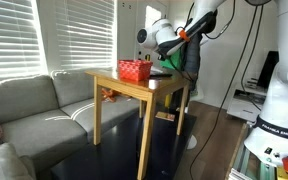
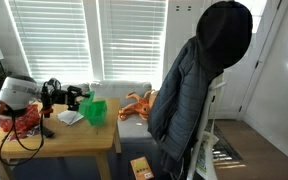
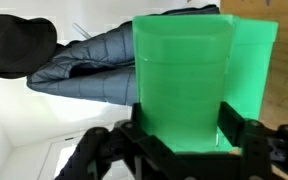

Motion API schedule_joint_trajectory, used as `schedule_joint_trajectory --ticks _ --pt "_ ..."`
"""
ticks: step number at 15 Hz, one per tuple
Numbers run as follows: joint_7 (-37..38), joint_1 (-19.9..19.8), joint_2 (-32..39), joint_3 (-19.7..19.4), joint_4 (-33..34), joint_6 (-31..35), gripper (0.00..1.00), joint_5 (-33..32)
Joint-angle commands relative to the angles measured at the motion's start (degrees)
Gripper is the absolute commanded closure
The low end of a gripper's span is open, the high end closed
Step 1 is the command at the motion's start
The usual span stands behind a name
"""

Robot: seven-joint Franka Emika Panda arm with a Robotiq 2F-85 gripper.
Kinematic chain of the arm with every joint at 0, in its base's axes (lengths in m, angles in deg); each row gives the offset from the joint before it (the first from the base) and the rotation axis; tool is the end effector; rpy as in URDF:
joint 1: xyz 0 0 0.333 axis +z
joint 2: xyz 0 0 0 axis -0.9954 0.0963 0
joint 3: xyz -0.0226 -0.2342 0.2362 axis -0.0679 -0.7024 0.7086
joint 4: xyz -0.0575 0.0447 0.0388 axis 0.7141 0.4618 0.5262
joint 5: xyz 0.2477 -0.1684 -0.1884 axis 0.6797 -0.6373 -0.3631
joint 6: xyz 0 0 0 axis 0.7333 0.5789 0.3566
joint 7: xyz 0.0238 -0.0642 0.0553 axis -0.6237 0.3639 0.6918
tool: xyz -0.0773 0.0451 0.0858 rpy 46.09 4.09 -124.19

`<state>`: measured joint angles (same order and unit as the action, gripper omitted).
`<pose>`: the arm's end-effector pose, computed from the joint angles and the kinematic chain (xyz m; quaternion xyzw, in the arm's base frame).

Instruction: Open the green container.

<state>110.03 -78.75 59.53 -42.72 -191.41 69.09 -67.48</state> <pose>0.5742 -0.0082 0.4342 0.7794 -0.0094 0.0982 0.6187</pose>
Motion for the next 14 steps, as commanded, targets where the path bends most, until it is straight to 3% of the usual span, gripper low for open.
schedule_joint_trajectory --ticks 1,9,14 --pt "-3.1 -3.3 -9.2 -0.5 -3.9 11.0 0.5 6.2" --pt "-19.0 -9.5 -21.4 -8.2 -9.8 38.5 0.5 25.4" --pt "-36.6 -9.4 -25.1 -11.9 -12.9 46.2 0.5 46.3"
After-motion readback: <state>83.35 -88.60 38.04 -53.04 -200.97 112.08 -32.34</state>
